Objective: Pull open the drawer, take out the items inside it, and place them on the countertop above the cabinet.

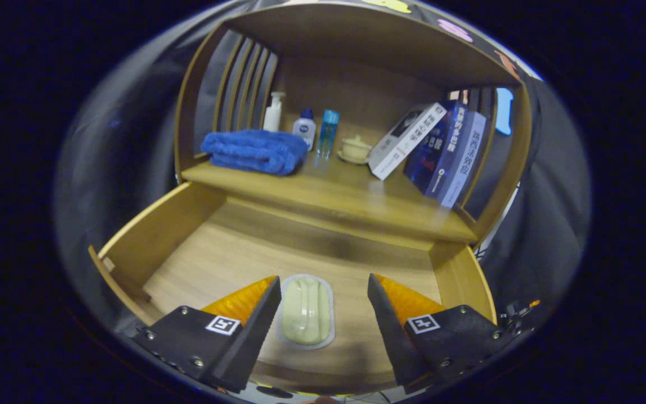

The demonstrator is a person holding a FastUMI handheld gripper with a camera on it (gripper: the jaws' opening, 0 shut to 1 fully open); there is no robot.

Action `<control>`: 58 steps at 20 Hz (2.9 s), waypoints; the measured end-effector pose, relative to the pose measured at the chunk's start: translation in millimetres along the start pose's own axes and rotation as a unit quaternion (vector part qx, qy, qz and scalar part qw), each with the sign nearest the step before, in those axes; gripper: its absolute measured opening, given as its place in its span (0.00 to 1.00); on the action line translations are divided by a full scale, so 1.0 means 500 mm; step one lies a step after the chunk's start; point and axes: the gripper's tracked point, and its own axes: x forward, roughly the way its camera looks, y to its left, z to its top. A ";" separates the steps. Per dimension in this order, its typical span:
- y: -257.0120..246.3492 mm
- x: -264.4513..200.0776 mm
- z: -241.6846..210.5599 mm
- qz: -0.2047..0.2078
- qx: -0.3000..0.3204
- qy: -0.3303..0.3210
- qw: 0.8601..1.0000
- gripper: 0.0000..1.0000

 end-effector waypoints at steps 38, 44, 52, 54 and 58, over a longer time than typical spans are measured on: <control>-0.041 0.139 0.286 0.014 0.199 -0.125 0.972 0.15; -0.057 0.252 0.339 0.046 0.262 -0.144 0.953 0.14; -0.080 0.312 0.364 0.008 0.253 -0.173 0.952 0.15; -0.080 0.312 0.365 0.006 0.249 -0.169 0.954 0.15; -0.078 0.308 0.360 0.007 0.292 -0.136 0.947 0.14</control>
